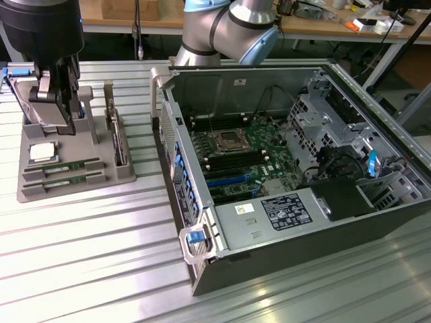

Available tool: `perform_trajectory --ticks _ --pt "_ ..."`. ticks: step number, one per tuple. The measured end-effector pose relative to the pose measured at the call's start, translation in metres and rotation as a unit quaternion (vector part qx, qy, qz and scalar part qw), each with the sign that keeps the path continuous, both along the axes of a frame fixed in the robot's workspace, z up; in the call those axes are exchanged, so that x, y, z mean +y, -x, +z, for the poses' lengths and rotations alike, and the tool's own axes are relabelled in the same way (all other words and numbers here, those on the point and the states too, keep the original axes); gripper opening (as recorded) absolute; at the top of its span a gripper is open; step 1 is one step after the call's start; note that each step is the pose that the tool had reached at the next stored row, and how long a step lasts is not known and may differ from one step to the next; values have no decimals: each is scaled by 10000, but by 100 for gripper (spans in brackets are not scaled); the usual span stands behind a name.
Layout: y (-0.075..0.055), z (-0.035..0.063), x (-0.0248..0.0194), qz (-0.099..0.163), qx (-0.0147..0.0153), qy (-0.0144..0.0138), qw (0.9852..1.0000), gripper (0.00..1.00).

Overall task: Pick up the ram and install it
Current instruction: 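Pick up the ram and move it above insertion slot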

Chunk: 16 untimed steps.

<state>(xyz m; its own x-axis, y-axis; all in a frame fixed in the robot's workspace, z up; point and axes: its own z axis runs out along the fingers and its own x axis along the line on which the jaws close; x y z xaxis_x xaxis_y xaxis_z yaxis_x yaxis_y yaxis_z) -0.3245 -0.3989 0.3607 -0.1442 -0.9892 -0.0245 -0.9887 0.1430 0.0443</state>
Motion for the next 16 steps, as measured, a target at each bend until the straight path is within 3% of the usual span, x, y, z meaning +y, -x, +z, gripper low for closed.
perform_trajectory --ticks 16 --pt "0 -138 0 0 0 0 10000 54"
